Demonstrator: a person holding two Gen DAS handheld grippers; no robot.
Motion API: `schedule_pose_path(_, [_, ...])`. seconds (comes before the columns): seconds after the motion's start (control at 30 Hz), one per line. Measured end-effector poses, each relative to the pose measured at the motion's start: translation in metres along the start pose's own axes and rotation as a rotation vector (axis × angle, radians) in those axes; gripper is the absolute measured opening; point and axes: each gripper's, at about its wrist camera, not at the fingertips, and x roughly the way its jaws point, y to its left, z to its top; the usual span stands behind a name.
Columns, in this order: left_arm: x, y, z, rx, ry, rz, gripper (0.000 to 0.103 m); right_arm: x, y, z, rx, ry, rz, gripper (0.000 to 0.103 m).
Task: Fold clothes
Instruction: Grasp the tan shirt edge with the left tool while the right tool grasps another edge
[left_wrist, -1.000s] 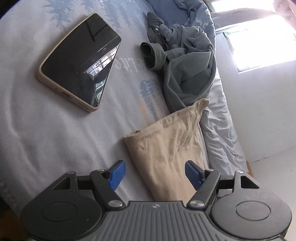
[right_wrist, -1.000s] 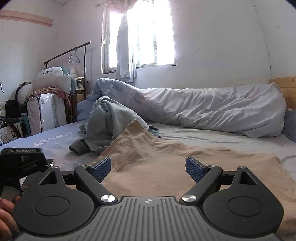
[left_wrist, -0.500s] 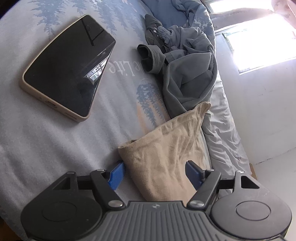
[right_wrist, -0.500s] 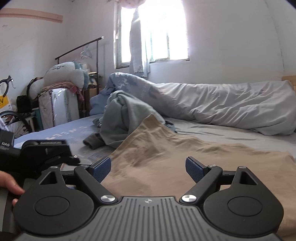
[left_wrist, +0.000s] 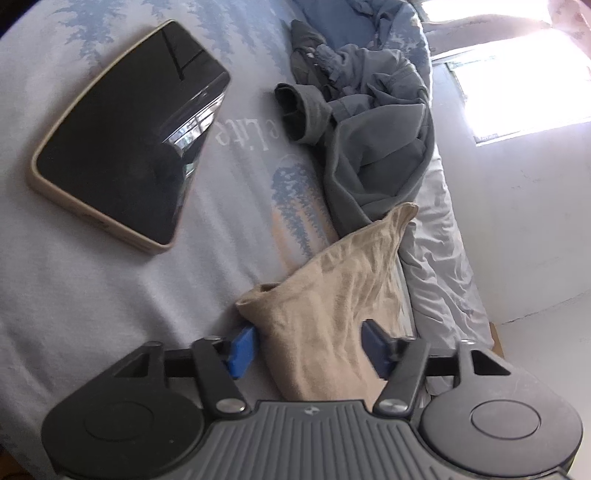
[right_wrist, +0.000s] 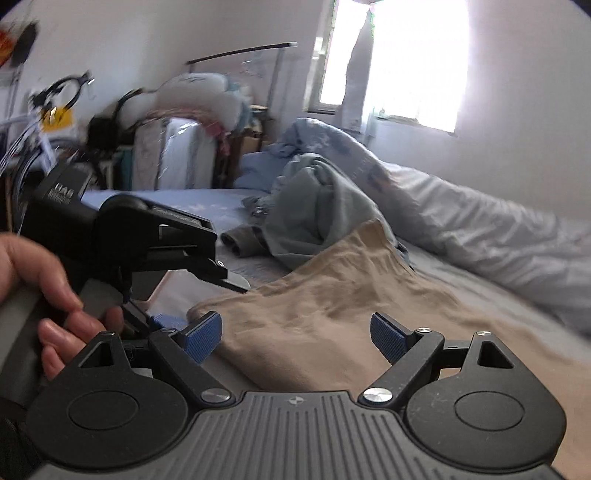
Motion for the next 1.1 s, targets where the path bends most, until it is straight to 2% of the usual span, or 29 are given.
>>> schedule_pose_path(0.17, [-0.005,0.007,0.003,-0.019,0.011,-0.002,0.025,0.019,0.024,0.000,-0.145,0.032,0.039,0.088])
schedule_pose_path(0.3, [-0.010,0.006,0.004,-0.013,0.013,-0.018,0.014,0.036,0.041,-0.004,-0.260,0.058,0.091,0.087])
schedule_pose_path(0.33, [-0.010,0.005,0.005,-0.012,0.014,-0.030,0.005,0.040,0.044,-0.005,-0.280,0.061,0.099,0.087])
schedule_pose_path(0.37, [-0.011,0.004,0.005,-0.008,0.017,-0.038,0.004,0.044,0.047,-0.006,-0.303,0.061,0.102,0.085])
schedule_pose_path(0.4, [-0.011,0.004,0.005,-0.005,0.019,-0.044,0.004,0.048,0.050,-0.007,-0.325,0.061,0.106,0.083])
schedule_pose_path(0.47, [-0.013,0.003,0.006,-0.003,0.023,-0.056,0.001,0.055,0.058,-0.008,-0.374,0.057,0.105,0.067])
schedule_pose_path(0.7, [-0.019,0.001,0.006,-0.001,0.024,-0.088,0.000,0.075,0.084,-0.017,-0.527,0.079,0.044,0.041])
schedule_pose_path(0.77, [-0.020,0.001,0.005,-0.004,0.025,-0.090,0.000,0.081,0.087,-0.019,-0.543,0.089,0.022,0.026])
schedule_pose_path(0.8, [-0.019,0.001,0.005,-0.005,0.026,-0.089,0.000,0.083,0.088,-0.019,-0.547,0.092,0.012,0.022])
schedule_pose_path(0.87, [-0.019,0.002,0.005,-0.008,0.029,-0.088,0.000,0.087,0.089,-0.019,-0.548,0.095,-0.004,0.008])
schedule_pose_path(0.93, [-0.019,0.003,0.005,-0.012,0.031,-0.086,0.002,0.089,0.086,-0.017,-0.529,0.096,-0.008,0.005])
schedule_pose_path(1.07, [-0.017,0.005,0.006,-0.024,0.034,-0.081,0.017,0.087,0.083,-0.012,-0.515,0.077,-0.009,0.003])
schedule_pose_path(1.1, [-0.017,0.005,0.006,-0.027,0.033,-0.086,0.018,0.087,0.083,-0.011,-0.512,0.074,-0.007,0.003])
